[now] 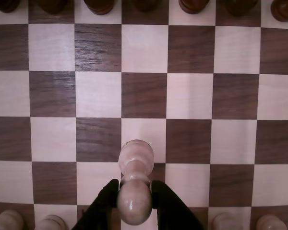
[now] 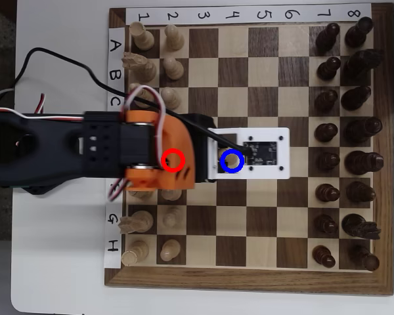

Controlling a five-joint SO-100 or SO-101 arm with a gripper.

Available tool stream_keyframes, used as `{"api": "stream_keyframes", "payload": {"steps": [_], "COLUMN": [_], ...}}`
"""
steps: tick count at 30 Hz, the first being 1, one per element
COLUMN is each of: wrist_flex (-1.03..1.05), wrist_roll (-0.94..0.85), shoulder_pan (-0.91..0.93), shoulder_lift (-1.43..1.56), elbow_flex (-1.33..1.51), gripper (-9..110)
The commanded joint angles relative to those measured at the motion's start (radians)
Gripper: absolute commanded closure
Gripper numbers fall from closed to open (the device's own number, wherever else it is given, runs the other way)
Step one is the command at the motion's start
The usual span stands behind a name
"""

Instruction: Move the piece to destination

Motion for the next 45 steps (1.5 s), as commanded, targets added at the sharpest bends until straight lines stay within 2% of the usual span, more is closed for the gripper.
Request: {"api": "stream_keyframes", "payload": {"steps": [1, 31, 38, 45], "wrist_flex": [-0.028, -0.087, -0.104, -0.126], "wrist_roll": [-0.009, -0.017, -0.052, -0.086], "shoulder_pan": [0.0, 0.025, 0.025, 0.023], "shoulder_lift": [-0.018, -0.155, -0.164, -0.169], "elbow_flex": [-0.058, -0.044, -0.044, -0.044], "gripper": [101, 101, 96, 86]}}
